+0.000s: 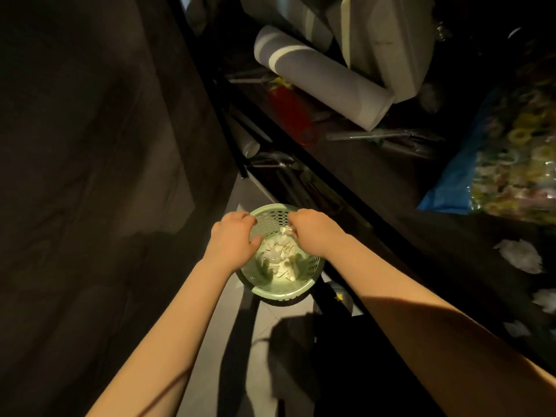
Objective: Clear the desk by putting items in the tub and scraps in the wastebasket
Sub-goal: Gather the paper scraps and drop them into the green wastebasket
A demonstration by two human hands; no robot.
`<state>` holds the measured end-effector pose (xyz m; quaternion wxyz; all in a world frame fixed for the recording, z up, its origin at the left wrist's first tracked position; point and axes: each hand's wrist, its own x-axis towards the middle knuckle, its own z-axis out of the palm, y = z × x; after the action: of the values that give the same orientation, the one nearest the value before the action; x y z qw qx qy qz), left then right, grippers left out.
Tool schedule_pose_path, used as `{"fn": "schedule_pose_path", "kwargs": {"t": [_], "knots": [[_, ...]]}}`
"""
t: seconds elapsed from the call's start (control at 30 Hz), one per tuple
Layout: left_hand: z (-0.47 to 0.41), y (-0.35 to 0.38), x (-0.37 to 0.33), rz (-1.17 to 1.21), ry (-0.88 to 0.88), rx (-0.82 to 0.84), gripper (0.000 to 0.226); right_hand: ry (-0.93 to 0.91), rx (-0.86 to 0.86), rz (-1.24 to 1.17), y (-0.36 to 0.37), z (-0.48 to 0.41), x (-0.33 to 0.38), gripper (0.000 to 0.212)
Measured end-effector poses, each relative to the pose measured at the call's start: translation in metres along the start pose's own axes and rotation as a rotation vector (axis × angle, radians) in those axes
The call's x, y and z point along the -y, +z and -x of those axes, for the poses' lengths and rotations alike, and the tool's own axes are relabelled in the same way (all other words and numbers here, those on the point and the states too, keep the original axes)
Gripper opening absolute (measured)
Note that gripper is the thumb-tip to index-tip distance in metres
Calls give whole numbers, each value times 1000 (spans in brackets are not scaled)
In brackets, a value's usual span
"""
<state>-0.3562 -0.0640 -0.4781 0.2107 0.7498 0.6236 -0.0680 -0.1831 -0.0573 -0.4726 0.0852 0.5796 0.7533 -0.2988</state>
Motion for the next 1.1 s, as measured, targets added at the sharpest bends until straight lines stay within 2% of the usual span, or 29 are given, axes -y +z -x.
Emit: {"fn": "schedule_pose_path", "kwargs": {"t": [0.2, 0.43, 0.67, 0.83, 1.1], "knots": [[5, -2, 22, 8, -24, 5, 42, 1, 75, 53, 21, -23, 15, 29], [12, 2, 28, 3, -49, 60, 42, 36, 154, 12, 29, -28, 6, 59], [17, -8, 19, -42, -59, 127, 47, 31, 136, 70, 16, -15, 1, 62], [27, -24, 7, -79, -59, 173, 51, 6, 117, 93, 0, 7, 4, 54], [59, -72, -31, -154, -10, 115, 51, -22, 29, 47, -43, 63, 14, 55]]}}
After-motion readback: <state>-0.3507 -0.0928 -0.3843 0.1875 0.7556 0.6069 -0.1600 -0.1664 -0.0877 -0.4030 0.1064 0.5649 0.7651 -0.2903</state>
